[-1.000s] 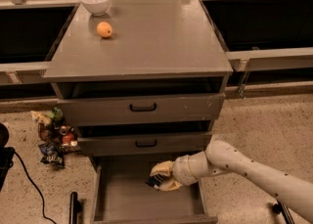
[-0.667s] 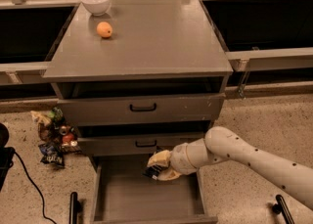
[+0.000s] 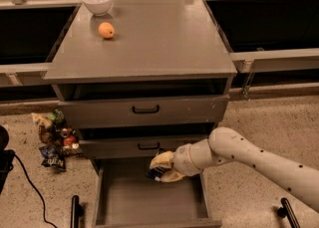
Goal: Pick rxbar blueberry from bottom drawer and place on counter
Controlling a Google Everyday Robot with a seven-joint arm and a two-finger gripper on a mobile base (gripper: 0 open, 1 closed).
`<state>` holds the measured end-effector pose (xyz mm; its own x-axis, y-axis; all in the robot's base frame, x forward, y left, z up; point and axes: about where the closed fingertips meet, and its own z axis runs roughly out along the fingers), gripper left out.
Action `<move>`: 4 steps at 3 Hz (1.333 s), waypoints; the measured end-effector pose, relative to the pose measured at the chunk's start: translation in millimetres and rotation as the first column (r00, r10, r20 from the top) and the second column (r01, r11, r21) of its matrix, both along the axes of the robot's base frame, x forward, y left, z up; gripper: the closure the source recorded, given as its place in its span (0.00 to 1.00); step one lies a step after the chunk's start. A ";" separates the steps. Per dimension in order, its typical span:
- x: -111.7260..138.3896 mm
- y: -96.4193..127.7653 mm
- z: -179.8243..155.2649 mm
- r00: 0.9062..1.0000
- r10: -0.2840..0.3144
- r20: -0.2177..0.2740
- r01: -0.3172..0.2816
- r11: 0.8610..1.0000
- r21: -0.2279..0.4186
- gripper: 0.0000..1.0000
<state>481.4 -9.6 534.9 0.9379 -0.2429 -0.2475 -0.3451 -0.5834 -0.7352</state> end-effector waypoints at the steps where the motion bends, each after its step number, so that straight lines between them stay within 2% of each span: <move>1: 9.3 -8.3 54.6 0.993 0.037 0.113 -0.035 0.999 -0.013 1.00; 2: 13.7 -19.6 133.3 0.964 0.067 0.259 -0.048 0.996 -0.079 1.00; 3: 13.8 -19.6 133.5 0.963 0.067 0.260 -0.048 0.996 -0.079 1.00; 4: 20.3 -19.0 149.5 0.954 0.091 0.285 -0.063 0.992 -0.106 1.00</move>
Offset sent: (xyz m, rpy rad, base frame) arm 0.0222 -0.0391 0.2263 -0.1302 -0.4366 0.0702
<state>501.6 -28.6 684.4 0.9827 -0.1760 0.0577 -0.0771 -0.6717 -0.7368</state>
